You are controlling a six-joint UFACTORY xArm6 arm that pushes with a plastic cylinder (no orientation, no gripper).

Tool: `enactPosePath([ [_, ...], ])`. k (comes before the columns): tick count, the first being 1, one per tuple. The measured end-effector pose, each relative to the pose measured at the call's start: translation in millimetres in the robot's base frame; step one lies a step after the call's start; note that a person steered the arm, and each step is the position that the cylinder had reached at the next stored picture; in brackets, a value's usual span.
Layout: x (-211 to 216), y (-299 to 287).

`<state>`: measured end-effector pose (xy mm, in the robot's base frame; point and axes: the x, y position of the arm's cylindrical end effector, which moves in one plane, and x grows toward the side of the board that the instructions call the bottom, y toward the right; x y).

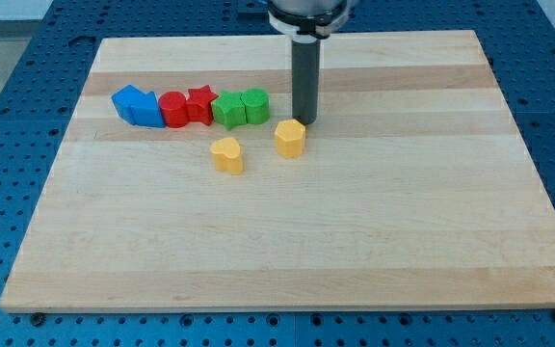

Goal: Push the yellow blocks near the center of the board

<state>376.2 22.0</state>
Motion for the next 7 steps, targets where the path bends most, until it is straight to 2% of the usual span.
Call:
enactPosePath([
  [2, 60.3, -41.8],
  [3, 64.4, -54.6],
  [5, 3.3, -61.0],
  [6, 20.0, -97.5],
  [7, 54.2, -115.8],
])
